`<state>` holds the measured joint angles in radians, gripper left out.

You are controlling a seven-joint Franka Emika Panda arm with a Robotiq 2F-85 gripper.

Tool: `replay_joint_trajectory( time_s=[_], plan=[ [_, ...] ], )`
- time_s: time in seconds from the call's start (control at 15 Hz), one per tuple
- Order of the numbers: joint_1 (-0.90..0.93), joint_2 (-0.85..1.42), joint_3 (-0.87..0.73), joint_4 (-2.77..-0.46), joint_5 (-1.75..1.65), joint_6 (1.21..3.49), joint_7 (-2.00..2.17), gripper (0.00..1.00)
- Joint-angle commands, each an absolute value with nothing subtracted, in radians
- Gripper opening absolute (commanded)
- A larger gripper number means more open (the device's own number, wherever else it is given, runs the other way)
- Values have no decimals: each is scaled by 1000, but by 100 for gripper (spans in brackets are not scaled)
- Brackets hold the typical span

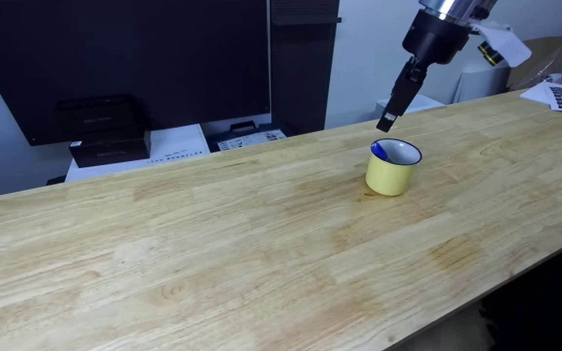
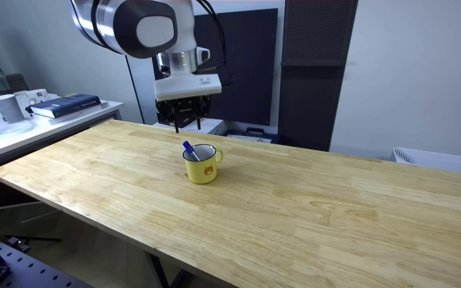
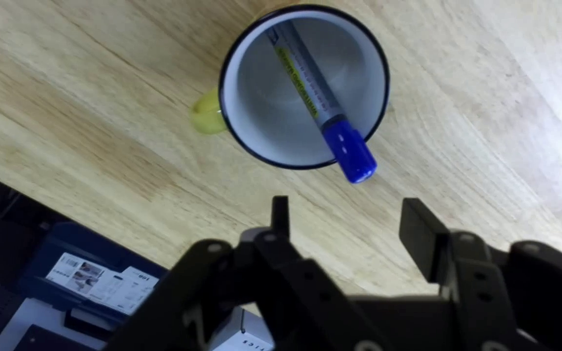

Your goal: Take the marker from the cup and put it on the table

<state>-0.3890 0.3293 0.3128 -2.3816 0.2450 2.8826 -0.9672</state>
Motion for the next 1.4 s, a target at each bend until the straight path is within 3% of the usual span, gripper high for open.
replay_joint_trajectory(
  time_s=[0.0,0.13,0.53,0.6,0.67,1.33],
  plan=[
    [-320,362,266,-2364,210,2843,-954,93],
    [-296,383,245,-2357,197,2850,-942,100],
    [-275,453,210,-2315,149,2845,-934,100],
    [-274,462,208,-2309,140,2847,-933,94],
    [-276,470,209,-2304,136,2848,-935,74],
    [-299,468,232,-2293,138,2867,-948,5]
  ],
)
